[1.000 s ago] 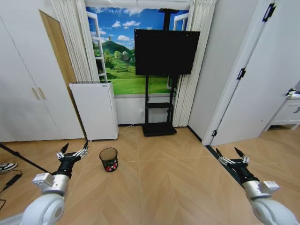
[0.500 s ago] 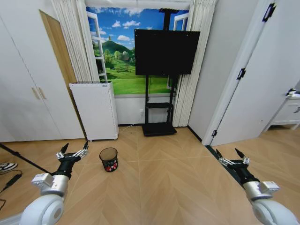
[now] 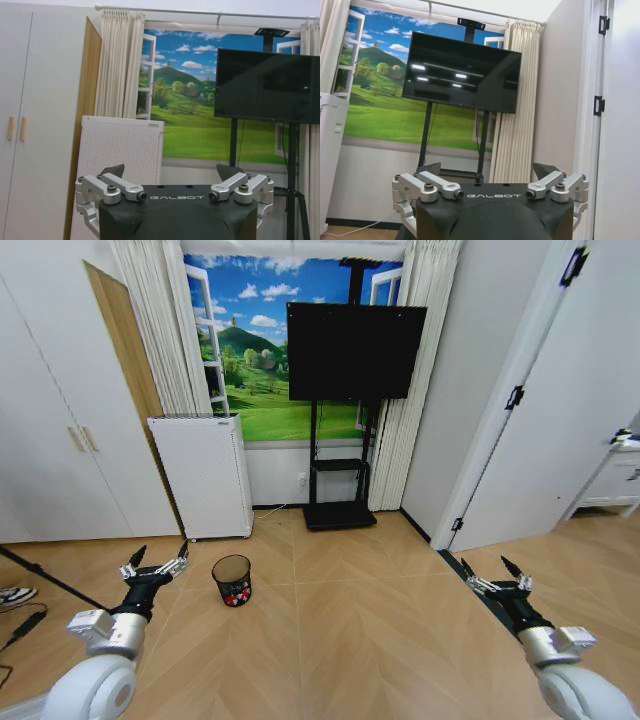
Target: Pick up the trash bin and place the garbage on the floor into it.
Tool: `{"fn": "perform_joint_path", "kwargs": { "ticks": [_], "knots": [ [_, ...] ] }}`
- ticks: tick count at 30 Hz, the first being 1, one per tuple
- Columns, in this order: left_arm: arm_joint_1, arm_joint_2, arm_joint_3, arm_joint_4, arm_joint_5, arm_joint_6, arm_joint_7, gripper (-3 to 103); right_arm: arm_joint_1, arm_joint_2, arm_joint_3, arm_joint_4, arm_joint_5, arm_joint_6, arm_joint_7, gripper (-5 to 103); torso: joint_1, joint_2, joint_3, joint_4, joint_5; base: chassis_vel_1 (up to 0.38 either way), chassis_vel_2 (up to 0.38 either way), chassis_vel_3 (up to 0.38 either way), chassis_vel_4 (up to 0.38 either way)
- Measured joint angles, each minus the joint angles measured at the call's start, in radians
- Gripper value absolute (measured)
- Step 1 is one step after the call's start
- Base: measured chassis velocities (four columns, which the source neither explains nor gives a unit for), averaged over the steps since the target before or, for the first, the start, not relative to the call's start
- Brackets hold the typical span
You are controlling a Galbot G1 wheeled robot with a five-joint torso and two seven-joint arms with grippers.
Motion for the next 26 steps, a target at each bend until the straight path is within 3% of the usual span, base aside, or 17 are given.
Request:
{"fn": "perform_joint_path", "kwargs": {
  "ticks": [26],
  "knots": [
    [0.0, 0.0, 0.0, 0.0, 0.0, 0.0, 0.0, 100, 0.0, 0.0, 0.0, 0.0, 0.0, 0.0, 0.0, 100, 0.0, 0.0, 0.0, 0.0, 0.0, 0.0, 0.0, 0.0, 0.0]
  ]
}}
